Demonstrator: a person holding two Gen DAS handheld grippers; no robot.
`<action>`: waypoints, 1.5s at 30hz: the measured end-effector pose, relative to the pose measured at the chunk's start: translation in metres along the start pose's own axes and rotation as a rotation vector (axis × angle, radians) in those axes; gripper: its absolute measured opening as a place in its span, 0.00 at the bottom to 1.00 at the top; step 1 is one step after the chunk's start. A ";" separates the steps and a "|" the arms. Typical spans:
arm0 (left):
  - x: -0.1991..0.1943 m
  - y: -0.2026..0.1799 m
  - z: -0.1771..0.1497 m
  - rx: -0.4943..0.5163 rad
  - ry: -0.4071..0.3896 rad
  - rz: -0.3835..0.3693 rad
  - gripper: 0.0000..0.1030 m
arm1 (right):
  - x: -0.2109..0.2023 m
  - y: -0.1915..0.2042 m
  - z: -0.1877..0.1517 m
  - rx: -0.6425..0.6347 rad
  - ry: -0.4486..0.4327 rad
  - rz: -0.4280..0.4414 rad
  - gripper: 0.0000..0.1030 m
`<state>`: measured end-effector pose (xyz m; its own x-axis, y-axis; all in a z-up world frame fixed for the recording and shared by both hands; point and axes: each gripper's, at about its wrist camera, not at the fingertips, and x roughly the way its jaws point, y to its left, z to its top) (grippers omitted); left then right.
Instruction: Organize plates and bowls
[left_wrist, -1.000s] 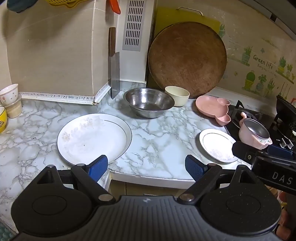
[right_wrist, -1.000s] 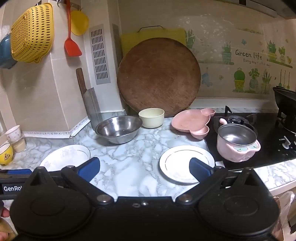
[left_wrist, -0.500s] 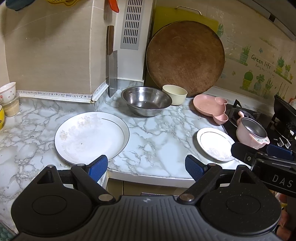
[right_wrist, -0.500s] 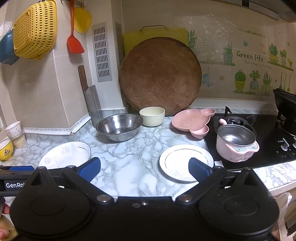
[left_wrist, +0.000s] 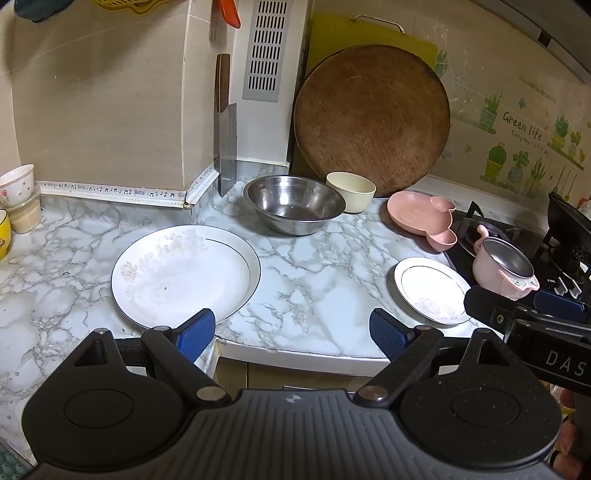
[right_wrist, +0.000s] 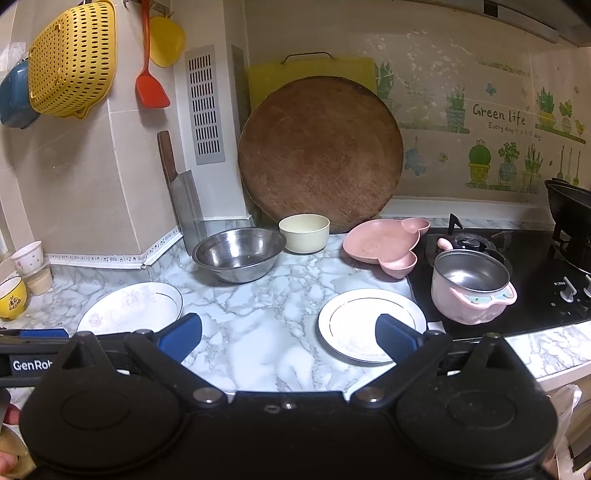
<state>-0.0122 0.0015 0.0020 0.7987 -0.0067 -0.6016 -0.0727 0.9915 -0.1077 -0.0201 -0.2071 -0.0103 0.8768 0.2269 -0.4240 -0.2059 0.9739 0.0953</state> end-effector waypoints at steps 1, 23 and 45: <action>0.000 0.000 0.000 0.000 -0.001 0.000 0.89 | 0.000 0.000 0.000 0.001 0.000 0.001 0.98; -0.004 0.007 0.005 -0.012 -0.035 0.002 0.89 | -0.004 0.006 0.001 -0.002 -0.036 0.022 0.97; 0.046 0.053 0.014 -0.067 0.025 0.107 0.89 | 0.065 0.023 0.017 -0.084 0.055 0.132 0.98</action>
<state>0.0292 0.0552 -0.0202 0.7691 0.0945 -0.6321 -0.1969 0.9759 -0.0937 0.0395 -0.1696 -0.0209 0.8149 0.3504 -0.4617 -0.3556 0.9313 0.0791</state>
